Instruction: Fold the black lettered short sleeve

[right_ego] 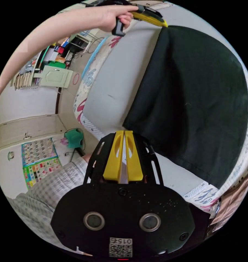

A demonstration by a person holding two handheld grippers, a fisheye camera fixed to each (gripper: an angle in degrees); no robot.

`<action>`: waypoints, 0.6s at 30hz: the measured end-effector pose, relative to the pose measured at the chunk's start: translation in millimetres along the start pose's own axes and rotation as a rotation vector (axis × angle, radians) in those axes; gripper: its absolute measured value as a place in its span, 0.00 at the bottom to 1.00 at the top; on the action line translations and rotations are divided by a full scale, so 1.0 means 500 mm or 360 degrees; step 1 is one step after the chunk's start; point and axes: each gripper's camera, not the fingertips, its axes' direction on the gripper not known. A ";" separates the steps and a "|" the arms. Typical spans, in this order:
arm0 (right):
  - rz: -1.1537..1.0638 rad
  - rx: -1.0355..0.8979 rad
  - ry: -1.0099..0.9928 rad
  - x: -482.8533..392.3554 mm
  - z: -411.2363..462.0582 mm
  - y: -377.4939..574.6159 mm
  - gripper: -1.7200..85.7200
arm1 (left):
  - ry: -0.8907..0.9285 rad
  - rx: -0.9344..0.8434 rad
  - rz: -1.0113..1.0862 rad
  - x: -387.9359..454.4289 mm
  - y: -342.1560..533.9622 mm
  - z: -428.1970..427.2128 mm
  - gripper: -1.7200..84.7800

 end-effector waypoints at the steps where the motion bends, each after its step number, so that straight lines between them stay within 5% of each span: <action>1: -0.0019 -0.0031 -0.0054 -0.006 0.002 -0.008 0.02 | -0.0015 -0.0005 -0.0004 -0.004 0.005 -0.006 0.02; 9: -0.0089 0.0337 0.0409 -0.002 -0.208 -0.032 0.06 | -0.0079 0.0059 0.0076 0.012 0.085 -0.088 0.05; 18: -0.0374 0.0070 0.0554 -0.023 -0.023 -0.220 0.05 | -0.0063 0.0016 0.0079 0.034 0.050 -0.047 0.02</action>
